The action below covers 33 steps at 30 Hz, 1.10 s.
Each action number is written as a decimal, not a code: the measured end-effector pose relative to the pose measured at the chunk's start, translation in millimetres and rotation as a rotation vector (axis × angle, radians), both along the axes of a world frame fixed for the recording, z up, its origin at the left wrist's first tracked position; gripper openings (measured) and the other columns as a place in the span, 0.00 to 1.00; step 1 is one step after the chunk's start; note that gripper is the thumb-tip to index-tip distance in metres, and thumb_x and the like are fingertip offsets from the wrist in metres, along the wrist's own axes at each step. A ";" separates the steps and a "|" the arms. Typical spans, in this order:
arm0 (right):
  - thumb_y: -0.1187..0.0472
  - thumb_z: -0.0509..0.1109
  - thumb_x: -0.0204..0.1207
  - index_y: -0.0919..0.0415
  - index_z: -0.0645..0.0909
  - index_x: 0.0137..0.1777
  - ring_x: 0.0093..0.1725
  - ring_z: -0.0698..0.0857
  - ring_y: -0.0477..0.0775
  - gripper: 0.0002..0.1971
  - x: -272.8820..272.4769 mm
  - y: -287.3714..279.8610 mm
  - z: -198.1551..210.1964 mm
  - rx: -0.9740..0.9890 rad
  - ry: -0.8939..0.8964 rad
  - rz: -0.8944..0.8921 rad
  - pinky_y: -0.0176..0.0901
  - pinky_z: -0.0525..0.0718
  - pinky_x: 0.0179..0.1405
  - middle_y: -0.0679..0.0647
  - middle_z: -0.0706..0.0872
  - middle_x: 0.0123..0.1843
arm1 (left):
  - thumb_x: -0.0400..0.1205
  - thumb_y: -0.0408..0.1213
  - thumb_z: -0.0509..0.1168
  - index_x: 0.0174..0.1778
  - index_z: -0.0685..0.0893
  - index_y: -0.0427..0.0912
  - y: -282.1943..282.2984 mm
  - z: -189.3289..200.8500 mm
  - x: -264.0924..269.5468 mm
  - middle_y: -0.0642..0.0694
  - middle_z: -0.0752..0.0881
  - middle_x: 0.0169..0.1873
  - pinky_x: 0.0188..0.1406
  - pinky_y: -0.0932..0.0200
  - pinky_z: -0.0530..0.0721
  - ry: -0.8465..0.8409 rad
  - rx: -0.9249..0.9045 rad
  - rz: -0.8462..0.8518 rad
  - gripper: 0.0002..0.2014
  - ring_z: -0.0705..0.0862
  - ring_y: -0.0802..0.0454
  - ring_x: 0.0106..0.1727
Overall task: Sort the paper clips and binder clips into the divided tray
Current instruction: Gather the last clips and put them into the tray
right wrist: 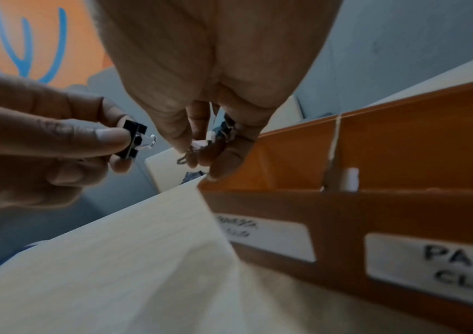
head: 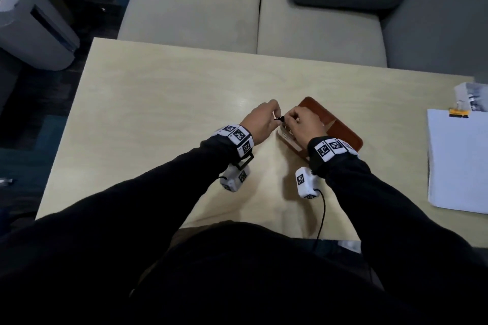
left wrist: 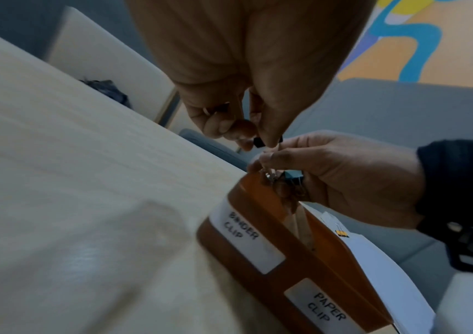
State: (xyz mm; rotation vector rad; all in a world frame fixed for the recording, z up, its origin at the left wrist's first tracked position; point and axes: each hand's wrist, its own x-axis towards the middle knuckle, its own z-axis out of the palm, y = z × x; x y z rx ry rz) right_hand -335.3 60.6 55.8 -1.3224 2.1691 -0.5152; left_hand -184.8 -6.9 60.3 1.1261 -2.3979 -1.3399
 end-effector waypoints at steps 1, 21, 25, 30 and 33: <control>0.58 0.65 0.81 0.57 0.84 0.46 0.48 0.83 0.56 0.07 -9.3 1.4 -1.4 0.011 0.021 -0.018 0.49 0.82 0.48 0.56 0.83 0.51 | 0.83 0.34 0.64 0.53 0.76 0.38 -0.4 0.2 -12.1 0.41 0.81 0.43 0.40 0.56 0.72 -0.022 0.000 -0.026 0.06 0.78 0.46 0.41; 0.71 0.64 0.78 0.67 0.83 0.58 0.60 0.84 0.65 0.11 -49.6 1.4 -5.8 0.158 0.177 0.010 0.53 0.81 0.61 0.66 0.86 0.58 | 0.78 0.23 0.61 0.66 0.71 0.35 7.1 -1.1 -93.9 0.33 0.76 0.60 0.53 0.46 0.82 -0.268 -0.024 -0.204 0.19 0.81 0.34 0.56; 0.69 0.63 0.80 0.63 0.83 0.54 0.56 0.85 0.63 0.08 -44.8 0.3 -1.9 0.121 0.159 -0.028 0.52 0.83 0.54 0.63 0.86 0.55 | 0.80 0.22 0.54 0.64 0.70 0.35 2.5 7.6 -85.2 0.34 0.83 0.53 0.45 0.48 0.81 -0.237 -0.011 -0.129 0.17 0.83 0.37 0.50; 0.65 0.62 0.79 0.56 0.80 0.50 0.54 0.83 0.58 0.06 -22.6 -3.0 9.9 0.018 0.158 -0.014 0.54 0.84 0.52 0.57 0.83 0.56 | 0.80 0.25 0.57 0.66 0.71 0.40 -10.0 18.9 -58.8 0.40 0.84 0.55 0.53 0.45 0.83 -0.203 -0.106 -0.037 0.18 0.83 0.42 0.53; 0.63 0.62 0.79 0.57 0.81 0.56 0.58 0.82 0.58 0.09 0.8 -5.5 13.0 0.006 0.174 0.054 0.55 0.82 0.54 0.57 0.81 0.59 | 0.78 0.25 0.55 0.65 0.73 0.44 -16.6 20.2 -27.9 0.44 0.83 0.56 0.51 0.48 0.81 -0.229 -0.151 0.015 0.19 0.82 0.44 0.53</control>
